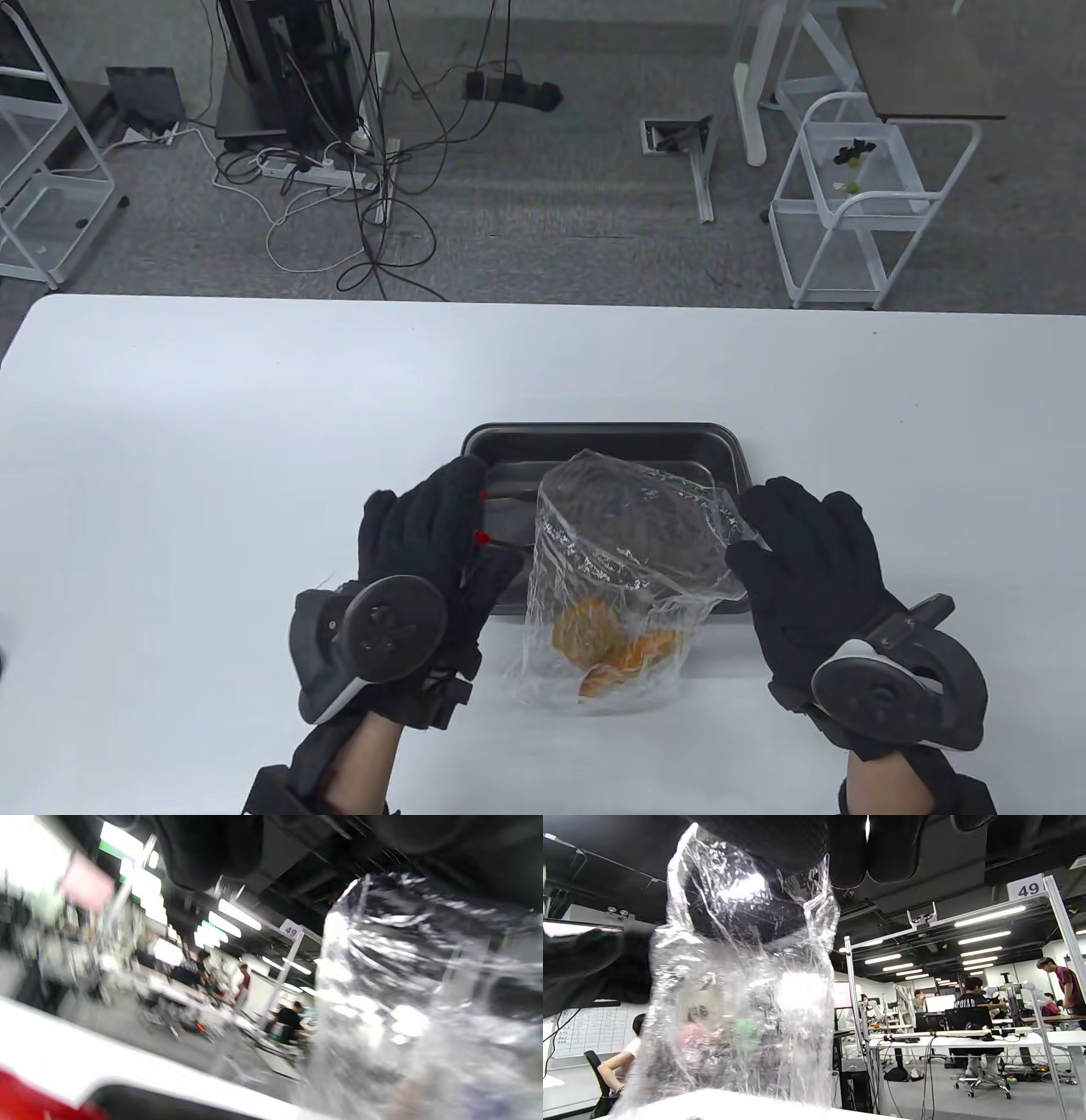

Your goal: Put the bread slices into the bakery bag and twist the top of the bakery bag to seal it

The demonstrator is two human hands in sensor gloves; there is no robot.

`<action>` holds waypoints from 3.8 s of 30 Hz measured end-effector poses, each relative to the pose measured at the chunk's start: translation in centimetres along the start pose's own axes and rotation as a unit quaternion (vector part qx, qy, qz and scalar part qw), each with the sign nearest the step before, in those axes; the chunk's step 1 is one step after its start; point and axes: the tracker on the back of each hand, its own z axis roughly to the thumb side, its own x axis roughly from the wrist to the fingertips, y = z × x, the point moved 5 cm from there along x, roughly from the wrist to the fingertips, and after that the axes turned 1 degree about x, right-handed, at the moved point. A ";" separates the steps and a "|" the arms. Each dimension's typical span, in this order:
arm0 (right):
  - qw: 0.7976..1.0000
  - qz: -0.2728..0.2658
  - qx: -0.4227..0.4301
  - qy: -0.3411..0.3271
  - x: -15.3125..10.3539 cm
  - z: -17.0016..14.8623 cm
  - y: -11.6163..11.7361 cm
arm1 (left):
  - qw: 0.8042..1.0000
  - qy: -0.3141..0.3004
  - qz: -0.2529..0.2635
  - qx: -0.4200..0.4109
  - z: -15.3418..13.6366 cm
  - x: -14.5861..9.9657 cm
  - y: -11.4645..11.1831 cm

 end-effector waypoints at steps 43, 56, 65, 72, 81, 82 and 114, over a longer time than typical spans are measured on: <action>0.908 0.198 0.364 0.060 -3.8 -3.7 13.7 | 0.920 -0.020 -0.118 -0.374 -6.4 -3.4 -13.3; 0.903 0.172 0.388 0.061 -4.9 -3.5 15.6 | 0.911 -0.043 -0.150 -0.381 -6.3 -3.3 -13.5; 0.904 0.165 0.393 0.035 -5.0 -1.4 15.4 | 0.905 -0.103 -0.249 -0.330 -3.3 -4.1 -14.7; 0.915 0.136 0.377 0.051 -4.7 1.8 15.6 | 0.943 -0.120 -0.222 -0.216 -0.2 -4.7 -15.2; 0.918 0.156 0.356 0.085 -4.5 3.4 16.6 | 0.972 -0.099 -0.158 -0.146 1.0 -4.9 -14.9; 0.910 0.165 0.371 0.086 -4.6 3.3 16.7 | 0.974 -0.095 -0.151 -0.141 0.9 -4.9 -14.7; 0.912 0.121 0.389 0.050 -5.0 6.5 15.2 | 0.995 -0.070 -0.025 -0.064 1.3 -5.4 -12.8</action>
